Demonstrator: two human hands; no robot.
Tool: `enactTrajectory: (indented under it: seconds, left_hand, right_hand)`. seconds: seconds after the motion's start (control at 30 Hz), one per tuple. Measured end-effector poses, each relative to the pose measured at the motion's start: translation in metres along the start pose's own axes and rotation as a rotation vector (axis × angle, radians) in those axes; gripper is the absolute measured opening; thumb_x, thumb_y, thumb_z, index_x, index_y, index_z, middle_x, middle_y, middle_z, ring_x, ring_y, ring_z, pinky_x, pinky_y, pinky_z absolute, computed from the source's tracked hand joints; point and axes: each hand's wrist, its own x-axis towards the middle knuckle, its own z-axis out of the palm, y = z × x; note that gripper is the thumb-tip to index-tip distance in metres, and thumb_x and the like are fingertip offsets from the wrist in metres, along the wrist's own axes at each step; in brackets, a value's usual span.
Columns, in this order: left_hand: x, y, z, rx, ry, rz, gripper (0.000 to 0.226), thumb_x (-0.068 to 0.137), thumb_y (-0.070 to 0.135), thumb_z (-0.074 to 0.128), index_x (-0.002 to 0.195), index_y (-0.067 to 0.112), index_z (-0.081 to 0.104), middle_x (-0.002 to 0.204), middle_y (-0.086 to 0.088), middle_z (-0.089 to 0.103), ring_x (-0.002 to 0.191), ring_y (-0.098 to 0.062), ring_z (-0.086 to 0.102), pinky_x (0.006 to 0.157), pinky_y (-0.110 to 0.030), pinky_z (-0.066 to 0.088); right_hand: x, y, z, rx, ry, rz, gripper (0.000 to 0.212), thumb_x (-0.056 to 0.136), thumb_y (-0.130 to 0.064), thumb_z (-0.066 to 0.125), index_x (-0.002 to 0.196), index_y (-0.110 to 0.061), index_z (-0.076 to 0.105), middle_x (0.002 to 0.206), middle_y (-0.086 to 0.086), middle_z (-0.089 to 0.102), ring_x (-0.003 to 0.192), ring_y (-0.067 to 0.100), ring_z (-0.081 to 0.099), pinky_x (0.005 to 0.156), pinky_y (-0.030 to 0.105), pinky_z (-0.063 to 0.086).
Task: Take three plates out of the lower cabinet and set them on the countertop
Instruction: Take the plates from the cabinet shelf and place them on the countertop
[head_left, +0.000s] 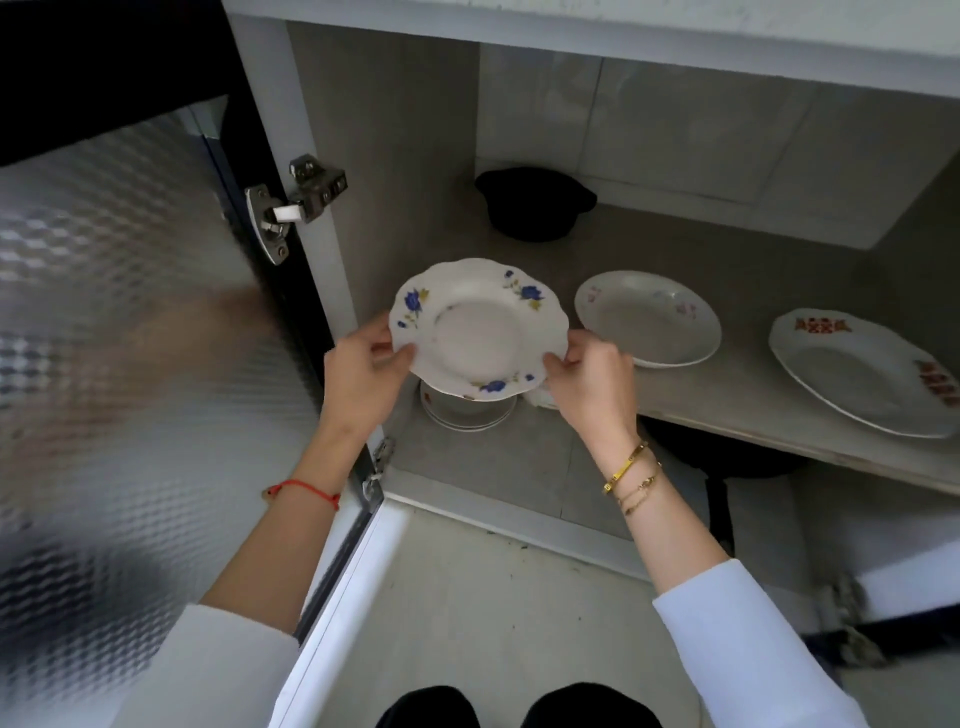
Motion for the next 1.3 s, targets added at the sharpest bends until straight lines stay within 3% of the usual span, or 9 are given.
enactTrajectory:
  seconds: [0.13, 0.23, 0.33, 0.47, 0.57, 0.7, 0.9, 1.13, 1.3]
  left_hand:
    - [-0.044, 0.011, -0.012, -0.033, 0.015, 0.016, 0.041, 0.085, 0.007, 0.064, 0.122, 0.023, 0.065, 0.092, 0.024, 0.066, 0.085, 0.004, 0.064, 0.094, -0.022, 0.049]
    - [-0.079, 0.013, -0.021, -0.057, 0.038, 0.016, 0.042, 0.084, 0.007, 0.066, 0.122, 0.025, 0.066, 0.091, 0.033, 0.063, 0.081, 0.013, 0.063, 0.091, -0.022, 0.051]
    - [-0.110, 0.012, -0.027, -0.101, 0.037, -0.010, 0.047, 0.083, 0.006, 0.068, 0.124, 0.029, 0.063, 0.094, 0.033, 0.064, 0.083, 0.010, 0.064, 0.088, -0.022, 0.052]
    - [-0.147, 0.013, -0.034, -0.160, 0.036, -0.019, 0.054, 0.083, 0.000, 0.068, 0.113, 0.044, 0.057, 0.084, 0.044, 0.064, 0.078, 0.017, 0.062, 0.075, -0.001, 0.047]
    - [-0.170, 0.014, -0.037, -0.161, 0.052, -0.017, 0.055, 0.083, -0.001, 0.068, 0.112, 0.045, 0.056, 0.084, 0.045, 0.064, 0.079, 0.019, 0.062, 0.073, 0.003, 0.043]
    - [-0.192, 0.012, -0.039, -0.131, 0.037, -0.027, 0.050, 0.083, 0.007, 0.069, 0.116, 0.045, 0.062, 0.090, 0.040, 0.066, 0.086, 0.009, 0.065, 0.079, -0.001, 0.046]
    - [-0.206, 0.010, -0.038, -0.141, 0.062, -0.072, 0.049, 0.083, 0.007, 0.069, 0.127, 0.025, 0.063, 0.105, 0.013, 0.072, 0.091, 0.002, 0.067, 0.084, -0.005, 0.049]
    - [-0.204, 0.016, -0.040, -0.139, 0.112, -0.138, 0.052, 0.083, 0.007, 0.070, 0.130, 0.026, 0.061, 0.108, 0.011, 0.072, 0.097, -0.008, 0.068, 0.092, -0.026, 0.053]
    - [-0.206, 0.052, -0.060, -0.151, 0.126, -0.225, 0.051, 0.085, 0.007, 0.070, 0.132, 0.025, 0.059, 0.111, 0.008, 0.071, 0.099, -0.006, 0.067, 0.087, -0.014, 0.053]
  right_hand:
    - [-0.039, -0.003, -0.022, 0.033, 0.017, 0.010, 0.010, 0.085, -0.021, 0.063, 0.079, -0.014, 0.060, 0.071, 0.002, 0.066, 0.073, 0.029, 0.063, 0.063, 0.028, 0.043]
    - [-0.071, -0.005, -0.038, 0.077, 0.022, 0.023, 0.009, 0.084, -0.023, 0.066, 0.091, -0.016, 0.065, 0.071, -0.004, 0.065, 0.073, 0.025, 0.065, 0.069, 0.031, 0.049]
    - [-0.102, -0.005, -0.050, 0.114, 0.027, 0.015, 0.018, 0.083, -0.021, 0.070, 0.099, -0.016, 0.069, 0.068, -0.008, 0.062, 0.070, 0.019, 0.066, 0.074, 0.038, 0.056]
    - [-0.134, -0.002, -0.058, 0.165, 0.008, 0.032, 0.022, 0.082, -0.023, 0.071, 0.104, -0.020, 0.069, 0.068, -0.018, 0.062, 0.068, 0.006, 0.065, 0.076, 0.037, 0.058]
    - [-0.154, 0.003, -0.062, 0.203, -0.012, 0.056, 0.026, 0.082, -0.025, 0.072, 0.107, -0.022, 0.068, 0.071, -0.020, 0.063, 0.068, 0.002, 0.065, 0.075, 0.029, 0.058]
    - [-0.173, 0.012, -0.064, 0.222, -0.023, 0.066, 0.030, 0.082, -0.025, 0.073, 0.111, -0.023, 0.067, 0.074, -0.019, 0.066, 0.072, -0.004, 0.064, 0.067, 0.008, 0.051]
    - [-0.180, 0.018, -0.063, 0.233, -0.036, 0.061, 0.032, 0.082, -0.023, 0.073, 0.113, -0.020, 0.067, 0.075, -0.018, 0.066, 0.075, -0.004, 0.064, 0.067, 0.002, 0.048]
    - [-0.170, 0.012, -0.062, 0.290, -0.056, 0.049, 0.033, 0.082, -0.018, 0.073, 0.114, -0.018, 0.066, 0.077, -0.016, 0.067, 0.076, -0.001, 0.063, 0.070, 0.003, 0.048]
    - [-0.162, -0.017, -0.088, 0.305, -0.088, 0.065, 0.035, 0.081, -0.014, 0.073, 0.115, -0.020, 0.066, 0.075, -0.023, 0.062, 0.076, -0.006, 0.062, 0.069, 0.000, 0.045]
